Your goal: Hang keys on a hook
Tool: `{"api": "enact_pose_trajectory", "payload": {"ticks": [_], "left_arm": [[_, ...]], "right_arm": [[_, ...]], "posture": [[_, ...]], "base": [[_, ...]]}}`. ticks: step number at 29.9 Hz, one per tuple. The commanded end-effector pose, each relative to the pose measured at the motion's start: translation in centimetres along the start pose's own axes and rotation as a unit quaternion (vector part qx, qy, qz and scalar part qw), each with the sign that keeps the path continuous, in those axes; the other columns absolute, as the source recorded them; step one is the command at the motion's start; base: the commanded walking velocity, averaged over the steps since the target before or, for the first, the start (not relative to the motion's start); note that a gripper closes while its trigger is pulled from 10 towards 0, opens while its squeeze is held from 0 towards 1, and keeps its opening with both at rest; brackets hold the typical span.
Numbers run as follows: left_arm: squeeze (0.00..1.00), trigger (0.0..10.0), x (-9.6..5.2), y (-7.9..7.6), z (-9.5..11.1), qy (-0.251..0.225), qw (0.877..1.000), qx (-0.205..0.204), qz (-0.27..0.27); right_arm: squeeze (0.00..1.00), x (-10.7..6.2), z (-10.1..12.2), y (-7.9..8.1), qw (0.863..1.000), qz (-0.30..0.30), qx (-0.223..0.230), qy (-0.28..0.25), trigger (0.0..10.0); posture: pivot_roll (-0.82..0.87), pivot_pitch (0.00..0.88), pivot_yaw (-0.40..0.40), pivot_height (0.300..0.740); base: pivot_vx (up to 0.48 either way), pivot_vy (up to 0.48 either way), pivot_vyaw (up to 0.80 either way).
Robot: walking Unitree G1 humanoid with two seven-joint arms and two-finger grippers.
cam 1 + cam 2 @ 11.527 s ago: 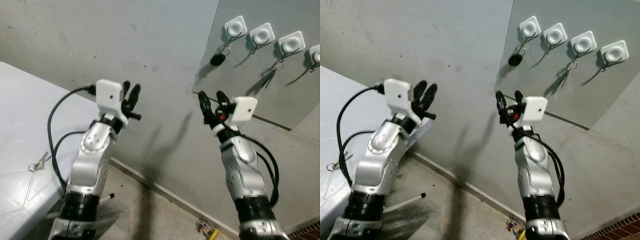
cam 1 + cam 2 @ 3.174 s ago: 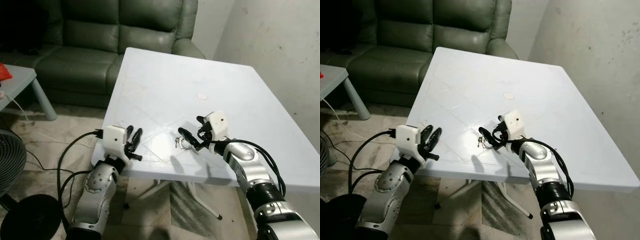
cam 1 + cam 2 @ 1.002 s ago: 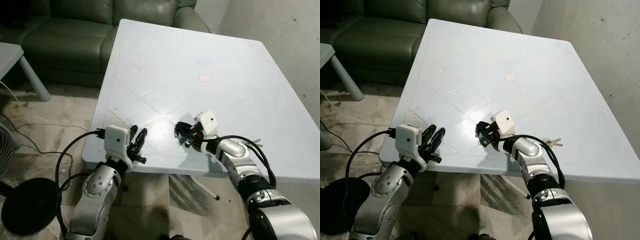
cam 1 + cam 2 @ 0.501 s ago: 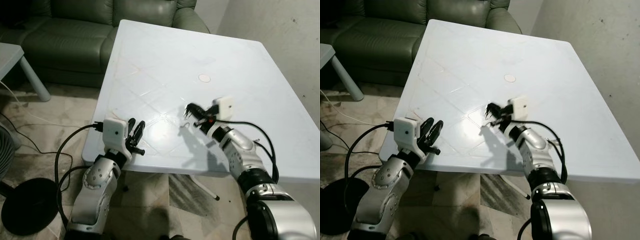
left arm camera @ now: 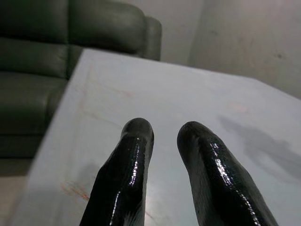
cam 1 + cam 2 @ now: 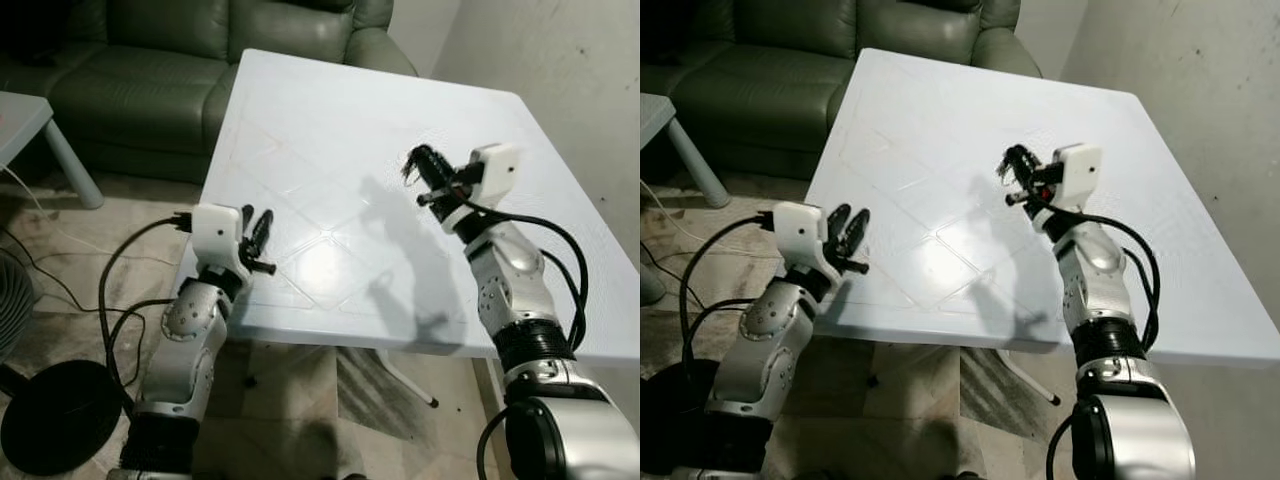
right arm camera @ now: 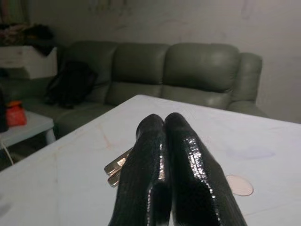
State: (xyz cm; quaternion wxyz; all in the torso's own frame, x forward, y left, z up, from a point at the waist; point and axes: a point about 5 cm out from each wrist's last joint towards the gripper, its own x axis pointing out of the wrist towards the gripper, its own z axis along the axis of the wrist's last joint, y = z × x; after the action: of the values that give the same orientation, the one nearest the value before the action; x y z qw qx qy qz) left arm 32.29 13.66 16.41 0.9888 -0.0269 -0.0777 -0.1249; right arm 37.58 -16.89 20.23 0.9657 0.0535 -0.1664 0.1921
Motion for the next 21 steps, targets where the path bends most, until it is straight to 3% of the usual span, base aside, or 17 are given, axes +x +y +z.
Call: {"api": "enact_pose_trajectory", "payload": {"ticks": [1,4,8,14,16,21], "left_arm": [[0.0,10.0,0.2,0.7,0.5,-0.008,1.0,-0.02,0.005],[0.0,10.0,0.1,1.1,0.8,-0.014,0.999,-0.029,0.004],[0.0,10.0,0.1,2.9,1.0,-0.019,0.998,-0.045,0.036],[0.0,10.0,0.1,3.9,1.1,-0.025,0.996,-0.074,0.046],[0.0,10.0,0.2,4.8,1.4,-0.032,0.994,-0.086,0.064],[0.0,10.0,0.5,6.0,1.7,-0.031,0.994,-0.07,0.074]], "right_arm": [[0.0,-0.8,0.1,-0.6,0.999,-0.041,0.003,-0.01,10.0],[0.0,-1.2,-0.2,-0.7,0.998,-0.063,0.009,-0.005,10.0],[0.0,-2.3,-1.0,-0.2,0.996,-0.087,0.021,0.01,10.0],[0.0,-2.8,-1.8,-0.2,0.991,-0.124,0.03,0.041,10.0],[0.0,-2.9,-2.0,-0.2,0.99,-0.132,0.01,0.053,10.0],[0.0,-2.7,-1.8,0.0,0.989,-0.127,-0.033,0.066,10.0]], "posture": [[0.03,0.0,-0.128,0.74],[0.02,0.0,-0.123,0.74],[0.02,0.0,-0.115,0.74],[0.01,0.0,-0.105,0.74],[0.01,0.0,-0.105,0.74],[-0.01,0.0,-0.084,0.74]], "base": [[0.0,0.0,0.0],[0.0,0.0,0.0],[0.0,0.0,0.0],[0.0,0.0,0.0],[0.0,0.0,0.0],[0.0,0.0,-0.09]]}}
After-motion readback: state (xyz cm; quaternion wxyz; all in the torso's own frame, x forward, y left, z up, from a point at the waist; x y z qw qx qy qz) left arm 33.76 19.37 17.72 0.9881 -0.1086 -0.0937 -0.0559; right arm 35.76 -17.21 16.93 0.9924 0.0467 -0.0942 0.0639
